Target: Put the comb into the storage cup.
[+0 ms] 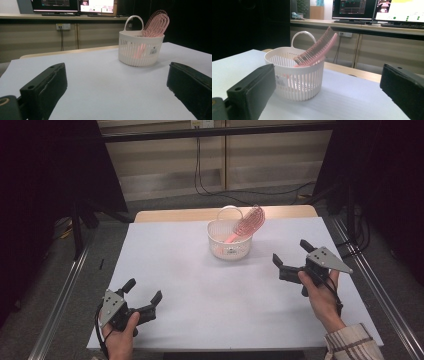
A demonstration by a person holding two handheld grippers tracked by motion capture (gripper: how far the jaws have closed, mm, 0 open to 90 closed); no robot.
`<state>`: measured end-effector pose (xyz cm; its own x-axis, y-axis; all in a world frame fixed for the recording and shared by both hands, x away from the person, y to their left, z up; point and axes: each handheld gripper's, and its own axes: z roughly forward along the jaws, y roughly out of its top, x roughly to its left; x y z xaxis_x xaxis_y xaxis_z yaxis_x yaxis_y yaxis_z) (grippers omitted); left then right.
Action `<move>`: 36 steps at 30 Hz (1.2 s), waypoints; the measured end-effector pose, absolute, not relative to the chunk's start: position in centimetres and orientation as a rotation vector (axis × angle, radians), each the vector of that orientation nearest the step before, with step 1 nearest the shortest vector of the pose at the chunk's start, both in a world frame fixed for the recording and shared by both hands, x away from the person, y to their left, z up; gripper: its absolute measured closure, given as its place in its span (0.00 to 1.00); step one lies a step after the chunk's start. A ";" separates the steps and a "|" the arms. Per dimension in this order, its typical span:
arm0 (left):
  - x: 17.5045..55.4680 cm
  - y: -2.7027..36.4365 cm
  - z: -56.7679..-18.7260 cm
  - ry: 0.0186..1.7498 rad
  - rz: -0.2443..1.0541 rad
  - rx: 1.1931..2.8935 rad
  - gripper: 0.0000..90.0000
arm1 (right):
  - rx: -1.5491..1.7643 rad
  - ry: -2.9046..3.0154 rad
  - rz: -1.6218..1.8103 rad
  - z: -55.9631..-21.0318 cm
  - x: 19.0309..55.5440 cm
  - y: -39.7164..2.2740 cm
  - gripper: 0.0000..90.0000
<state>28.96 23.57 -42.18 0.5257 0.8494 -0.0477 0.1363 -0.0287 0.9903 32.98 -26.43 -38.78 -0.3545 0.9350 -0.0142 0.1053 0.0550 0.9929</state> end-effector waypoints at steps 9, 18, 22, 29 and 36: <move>29.0 23.5 -42.2 0.889 0.716 1.505 0.03 | 1.065 1.546 1.369 -39.4 30.9 -27.5 0.00; 28.9 23.5 -42.1 0.879 0.717 1.510 0.03 | 1.104 1.528 1.370 -40.0 29.6 -28.3 0.00; 28.8 23.5 -42.1 0.877 0.719 1.512 0.03 | 1.100 1.522 1.358 -40.2 28.9 -28.5 0.00; 28.7 23.3 -42.0 0.867 0.729 1.513 0.03 | 1.113 1.514 1.344 -41.0 28.0 -29.5 0.00; 28.7 23.4 -42.0 0.871 0.733 1.519 0.03 | 1.107 1.486 1.311 -41.2 27.1 -30.1 0.00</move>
